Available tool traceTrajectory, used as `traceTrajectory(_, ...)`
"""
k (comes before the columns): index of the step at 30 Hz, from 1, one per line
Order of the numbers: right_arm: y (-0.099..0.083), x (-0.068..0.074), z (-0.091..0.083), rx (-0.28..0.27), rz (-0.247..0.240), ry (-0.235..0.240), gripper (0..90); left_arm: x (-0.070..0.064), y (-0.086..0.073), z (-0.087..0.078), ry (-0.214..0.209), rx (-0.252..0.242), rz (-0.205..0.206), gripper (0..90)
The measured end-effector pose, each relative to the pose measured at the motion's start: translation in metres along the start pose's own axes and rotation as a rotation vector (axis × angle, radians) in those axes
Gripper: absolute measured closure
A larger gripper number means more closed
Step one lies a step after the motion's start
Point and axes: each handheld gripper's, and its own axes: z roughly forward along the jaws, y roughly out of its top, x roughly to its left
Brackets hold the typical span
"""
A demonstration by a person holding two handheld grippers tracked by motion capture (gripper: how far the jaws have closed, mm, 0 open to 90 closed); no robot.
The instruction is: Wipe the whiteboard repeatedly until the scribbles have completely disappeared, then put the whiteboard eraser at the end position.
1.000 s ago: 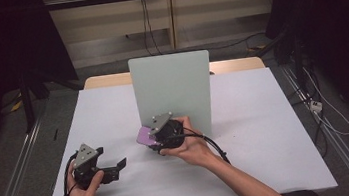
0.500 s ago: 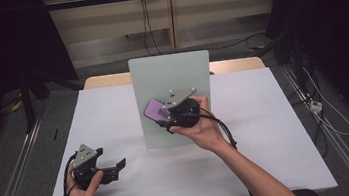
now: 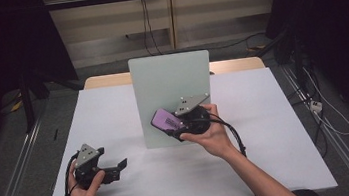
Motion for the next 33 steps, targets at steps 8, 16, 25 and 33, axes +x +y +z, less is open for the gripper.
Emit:
traceTrajectory(8,-0.011,0.000,-0.006,0.030,0.028,0.037,42.0,0.000,0.000,-0.001,0.001,-0.003,0.003,5.0)
traceTrajectory(16,-0.015,0.000,-0.007,0.052,0.060,0.085,42.0,0.004,-0.001,-0.003,-0.001,-0.009,-0.017,5.0)
traceTrajectory(25,-0.025,0.006,-0.009,0.096,0.060,0.117,42.0,0.001,0.001,-0.003,0.003,-0.004,0.001,5.0)
traceTrajectory(33,-0.033,0.004,-0.020,0.113,0.076,0.135,42.0,0.000,0.001,-0.004,0.008,-0.005,0.004,5.0)
